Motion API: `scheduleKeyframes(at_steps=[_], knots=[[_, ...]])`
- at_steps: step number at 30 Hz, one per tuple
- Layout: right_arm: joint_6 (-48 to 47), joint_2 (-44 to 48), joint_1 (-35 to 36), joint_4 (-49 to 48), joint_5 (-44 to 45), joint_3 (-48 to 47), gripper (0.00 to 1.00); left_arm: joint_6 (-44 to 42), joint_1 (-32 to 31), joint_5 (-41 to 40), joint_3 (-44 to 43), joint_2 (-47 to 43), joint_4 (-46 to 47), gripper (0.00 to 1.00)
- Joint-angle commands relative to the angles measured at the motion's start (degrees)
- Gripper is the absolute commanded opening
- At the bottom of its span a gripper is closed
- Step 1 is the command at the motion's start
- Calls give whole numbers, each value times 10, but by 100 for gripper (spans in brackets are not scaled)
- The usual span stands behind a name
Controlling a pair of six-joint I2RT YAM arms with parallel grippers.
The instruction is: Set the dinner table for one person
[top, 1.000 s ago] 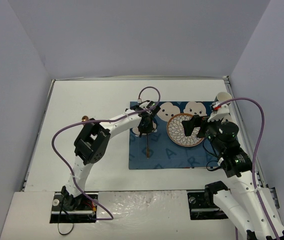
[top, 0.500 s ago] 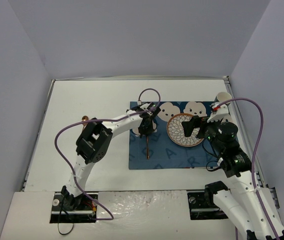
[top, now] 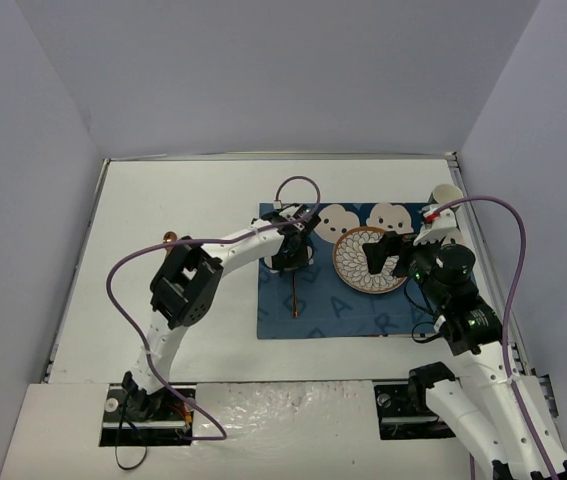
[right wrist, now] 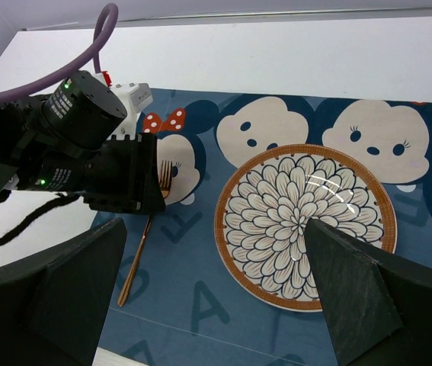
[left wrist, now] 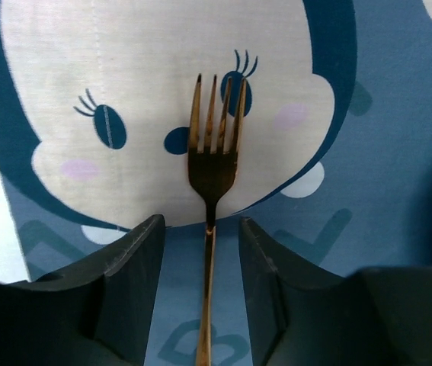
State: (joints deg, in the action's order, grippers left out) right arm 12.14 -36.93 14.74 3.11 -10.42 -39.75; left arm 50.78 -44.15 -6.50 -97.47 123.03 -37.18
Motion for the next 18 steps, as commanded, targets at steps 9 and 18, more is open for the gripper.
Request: scheduleKeyframes(at_steps=[9,18], knots=[[-7,-10,5,-36,-53,-19,100,-282,126,-11,99,-245,-1,49],[-9,-18,6,-36,-60,-21,100,-377,308,9,195,-269,10,59]])
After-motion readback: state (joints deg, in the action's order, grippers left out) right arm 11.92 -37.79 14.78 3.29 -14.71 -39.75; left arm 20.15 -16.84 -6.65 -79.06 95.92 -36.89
